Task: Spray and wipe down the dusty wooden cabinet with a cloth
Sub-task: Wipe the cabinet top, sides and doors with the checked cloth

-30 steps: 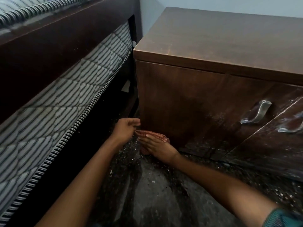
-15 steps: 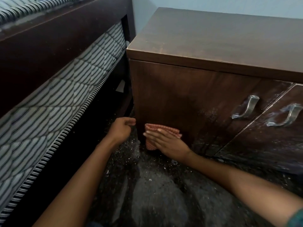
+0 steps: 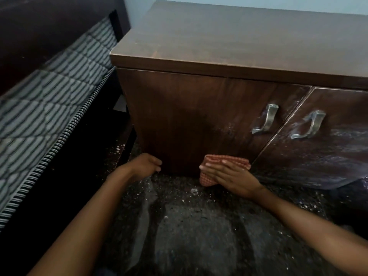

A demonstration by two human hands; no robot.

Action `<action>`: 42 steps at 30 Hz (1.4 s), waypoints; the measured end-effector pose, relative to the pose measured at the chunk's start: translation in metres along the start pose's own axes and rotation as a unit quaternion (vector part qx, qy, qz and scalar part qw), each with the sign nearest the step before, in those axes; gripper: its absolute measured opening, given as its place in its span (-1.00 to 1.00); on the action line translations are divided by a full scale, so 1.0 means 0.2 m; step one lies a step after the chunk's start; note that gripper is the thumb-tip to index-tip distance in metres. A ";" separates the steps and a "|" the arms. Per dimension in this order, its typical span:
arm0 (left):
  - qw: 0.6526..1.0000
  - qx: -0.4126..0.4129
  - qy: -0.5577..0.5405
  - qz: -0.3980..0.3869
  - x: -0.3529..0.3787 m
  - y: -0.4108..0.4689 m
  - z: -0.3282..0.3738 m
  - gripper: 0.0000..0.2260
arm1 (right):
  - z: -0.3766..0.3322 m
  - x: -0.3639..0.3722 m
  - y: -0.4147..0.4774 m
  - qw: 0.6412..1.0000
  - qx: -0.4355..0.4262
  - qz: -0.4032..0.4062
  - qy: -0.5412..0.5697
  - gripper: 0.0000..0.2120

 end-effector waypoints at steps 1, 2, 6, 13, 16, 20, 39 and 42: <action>0.999 -0.018 -0.027 -0.002 0.01 0.00 0.01 -0.64 | 0.00 -0.02 0.02 1.000 0.013 0.011 0.005 -0.56; 0.996 -0.044 -0.073 -0.004 0.01 0.00 0.02 -0.64 | -0.01 -0.04 0.05 1.000 0.020 0.022 0.009 -0.55; 0.936 -0.128 -0.329 -0.008 -0.01 0.01 0.02 -0.62 | -0.11 0.01 0.22 1.000 -0.025 0.013 0.012 -0.48; 0.875 -0.153 -0.457 0.028 0.02 0.03 0.07 -0.75 | -0.06 0.17 -0.01 0.988 -0.098 -0.118 0.038 -0.58; 0.856 -0.158 -0.491 0.039 0.03 0.05 0.06 -0.76 | 0.06 0.16 -0.27 0.993 -0.066 -0.090 0.029 -0.51; 0.854 -0.162 -0.492 0.040 0.02 0.04 0.05 -0.70 | 0.17 0.11 -0.46 0.994 -0.031 -0.108 0.012 -0.35; 0.849 -0.174 -0.498 0.026 0.03 0.08 0.05 -0.79 | -0.04 -0.11 0.08 0.966 0.227 0.112 -0.044 -0.35; 0.857 -0.174 -0.485 0.020 0.03 0.08 0.04 -0.79 | -0.09 0.03 -0.02 0.955 0.280 0.085 -0.043 -0.22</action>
Point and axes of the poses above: each hand's wrist, its own y-axis towards the middle knuckle, its own x-axis out of the palm, z = x × y, the point moved 2 cm from there along y, towards the middle knuckle, and after that the axes turned 3 degrees about y, right-handed, at the moved point
